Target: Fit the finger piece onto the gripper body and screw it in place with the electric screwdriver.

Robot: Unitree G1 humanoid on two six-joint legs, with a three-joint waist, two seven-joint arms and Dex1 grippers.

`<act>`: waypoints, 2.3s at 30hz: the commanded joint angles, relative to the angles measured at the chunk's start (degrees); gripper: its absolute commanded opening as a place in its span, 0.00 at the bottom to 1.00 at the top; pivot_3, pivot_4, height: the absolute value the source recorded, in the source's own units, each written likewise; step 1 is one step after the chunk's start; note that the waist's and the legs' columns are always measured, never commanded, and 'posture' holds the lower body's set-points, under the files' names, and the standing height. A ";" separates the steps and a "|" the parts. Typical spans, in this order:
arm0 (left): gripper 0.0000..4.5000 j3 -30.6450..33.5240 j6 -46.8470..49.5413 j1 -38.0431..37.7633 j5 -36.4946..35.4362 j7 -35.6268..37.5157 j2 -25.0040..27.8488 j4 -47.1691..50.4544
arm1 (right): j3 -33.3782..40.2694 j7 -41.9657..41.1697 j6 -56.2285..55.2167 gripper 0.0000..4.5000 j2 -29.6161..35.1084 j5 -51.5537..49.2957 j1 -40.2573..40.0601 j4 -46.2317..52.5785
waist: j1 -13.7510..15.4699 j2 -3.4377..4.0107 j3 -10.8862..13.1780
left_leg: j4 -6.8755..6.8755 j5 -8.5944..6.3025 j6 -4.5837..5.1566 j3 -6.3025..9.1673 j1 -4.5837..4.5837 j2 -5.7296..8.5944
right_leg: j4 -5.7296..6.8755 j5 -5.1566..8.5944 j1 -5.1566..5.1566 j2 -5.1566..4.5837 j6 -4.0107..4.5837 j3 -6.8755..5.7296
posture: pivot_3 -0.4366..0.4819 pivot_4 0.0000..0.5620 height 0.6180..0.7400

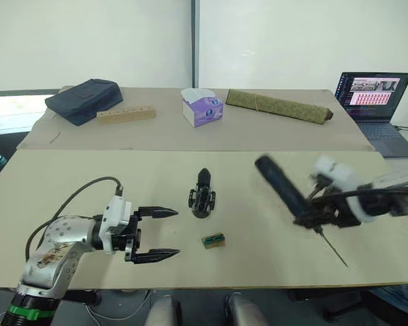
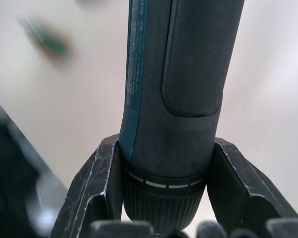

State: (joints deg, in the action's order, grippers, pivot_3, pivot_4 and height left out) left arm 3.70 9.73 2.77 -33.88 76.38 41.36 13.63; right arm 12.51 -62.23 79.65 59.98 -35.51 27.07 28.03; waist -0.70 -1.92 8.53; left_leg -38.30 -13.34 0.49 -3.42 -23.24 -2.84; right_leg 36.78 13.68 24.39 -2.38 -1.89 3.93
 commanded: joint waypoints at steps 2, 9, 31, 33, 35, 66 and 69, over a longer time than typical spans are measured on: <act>1.00 -0.03 -4.01 0.38 1.78 2.28 0.19 -2.58 | 16.68 3.64 0.48 0.43 -10.46 -10.08 -1.87 5.15 | 0.02 -0.03 0.01 | -0.01 0.00 0.00 0.00 -0.01 0.01 | 0.00 -0.02 -0.03 0.00 -0.03 0.01 | 0.48 0.27 1.00; 1.00 -5.90 -5.81 2.41 7.90 -1.00 -3.76 -6.17 | 14.20 16.36 -23.60 0.43 -39.17 -13.54 -6.02 16.59 | -0.15 0.00 0.01 | 0.01 0.00 0.00 0.00 -0.02 0.02 | -0.02 -0.06 -0.03 0.00 -0.10 0.03 | 0.48 0.27 1.00; 1.00 -19.11 -10.92 6.48 22.13 -10.61 -15.05 -17.18 | -10.85 -1.91 -71.71 0.43 -37.46 4.85 -17.50 0.81 | 0.39 0.03 0.00 | -0.21 0.00 0.00 0.01 0.05 0.11 | 0.06 -0.09 -0.19 -0.08 -0.13 0.03 | 0.48 0.27 1.00; 1.00 -19.47 -11.02 6.87 22.12 -10.16 -15.32 -17.94 | -11.72 -1.72 -72.68 0.43 -36.91 5.65 -17.60 0.05 | 0.50 0.04 -0.01 | -0.23 0.00 0.00 0.00 0.06 0.12 | 0.06 -0.09 -0.21 -0.09 -0.14 0.04 | 0.48 0.27 1.00; 1.00 -19.61 -11.16 7.08 22.17 -10.01 -15.45 -18.34 | -12.23 -1.21 -73.22 0.43 -36.44 6.11 -17.51 -0.54 | 0.65 0.06 -0.03 | -0.24 0.00 0.00 0.01 0.06 0.12 | 0.06 -0.09 -0.22 -0.09 -0.14 0.03 | 0.48 0.27 1.00; 1.00 -19.93 -10.78 5.82 21.48 -9.62 -14.24 -16.52 | -15.51 0.43 -74.69 0.43 -34.29 7.26 -17.27 -2.52 | 0.50 0.12 -0.07 | -0.25 0.00 0.00 0.00 0.06 0.11 | 0.06 -0.09 -0.21 -0.08 -0.14 0.04 | 0.48 0.27 1.00; 1.00 -19.94 -10.52 5.88 21.42 -9.66 -14.24 -16.32 | -15.50 0.55 -74.77 0.43 -34.20 7.25 -17.24 -2.58 | 0.50 0.12 -0.07 | -0.25 0.00 0.00 0.00 0.06 0.11 | 0.06 -0.09 -0.21 -0.08 -0.14 0.04 | 0.48 0.27 1.00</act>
State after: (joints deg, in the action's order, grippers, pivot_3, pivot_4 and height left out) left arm -14.75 -1.93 9.76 -12.85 66.44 26.92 -2.94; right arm -3.64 -62.07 7.40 25.58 -27.60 8.48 24.11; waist -0.20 -1.80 8.46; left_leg -38.55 -13.34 0.49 -3.42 -23.18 -2.73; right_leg 36.84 13.59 24.18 -2.46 -2.03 3.96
